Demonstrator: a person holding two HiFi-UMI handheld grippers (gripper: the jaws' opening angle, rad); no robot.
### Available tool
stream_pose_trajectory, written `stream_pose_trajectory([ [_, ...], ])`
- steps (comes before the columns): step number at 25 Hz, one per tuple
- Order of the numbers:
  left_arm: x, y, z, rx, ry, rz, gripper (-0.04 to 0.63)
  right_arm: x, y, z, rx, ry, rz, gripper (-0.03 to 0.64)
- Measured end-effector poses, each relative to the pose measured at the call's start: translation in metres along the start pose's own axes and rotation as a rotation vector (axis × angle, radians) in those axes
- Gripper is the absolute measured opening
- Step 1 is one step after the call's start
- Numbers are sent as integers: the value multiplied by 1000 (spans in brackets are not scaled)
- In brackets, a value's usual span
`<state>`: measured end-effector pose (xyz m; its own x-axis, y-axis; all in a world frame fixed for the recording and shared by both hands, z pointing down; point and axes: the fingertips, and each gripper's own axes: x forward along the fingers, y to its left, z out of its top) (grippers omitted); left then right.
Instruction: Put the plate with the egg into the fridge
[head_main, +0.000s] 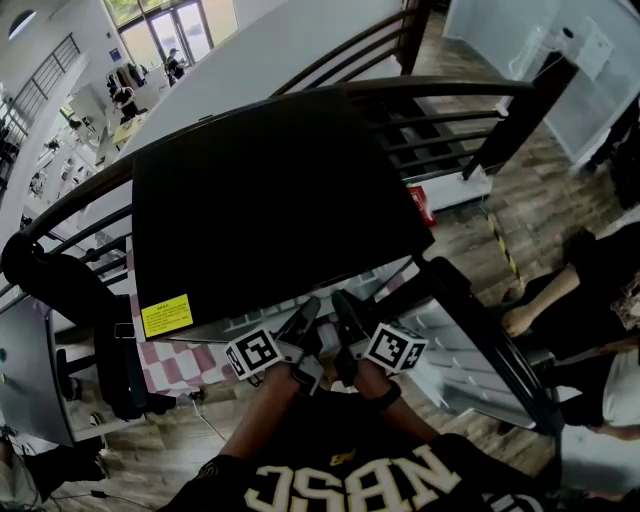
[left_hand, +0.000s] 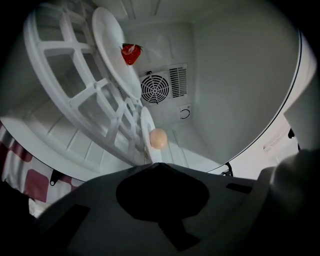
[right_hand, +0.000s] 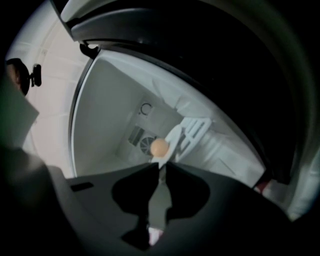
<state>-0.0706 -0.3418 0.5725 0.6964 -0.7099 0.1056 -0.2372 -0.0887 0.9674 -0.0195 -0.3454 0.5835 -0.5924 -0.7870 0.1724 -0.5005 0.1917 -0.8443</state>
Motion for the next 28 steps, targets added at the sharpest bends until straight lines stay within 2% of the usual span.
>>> stream_pose_trajectory([
  [5, -4, -2, -2, 9, 3, 11, 21, 0, -2, 3, 2, 0, -21, 58],
  [8, -7, -1, -6, -14, -2, 9, 21, 1, -2, 4, 6, 3, -36, 58],
  [12, -15, -6, -7, 25, -9, 1, 21, 1, 1, 2, 0, 18, -12, 60],
  [16, -28, -7, -15, 14, -40, 17, 21, -12, 3, 1, -29, 25, -2, 74],
  [18, -37, -8, -20, 32, -59, 26, 21, -25, 4, -2, -45, 25, 0, 77],
  [22, -57, -13, -34, 192, -93, 52, 21, -57, 8, -7, -140, 17, 13, 77],
  [28, -94, -35, -48, 520, -189, 109, 23, -101, 39, -7, -411, -33, 49, 75],
])
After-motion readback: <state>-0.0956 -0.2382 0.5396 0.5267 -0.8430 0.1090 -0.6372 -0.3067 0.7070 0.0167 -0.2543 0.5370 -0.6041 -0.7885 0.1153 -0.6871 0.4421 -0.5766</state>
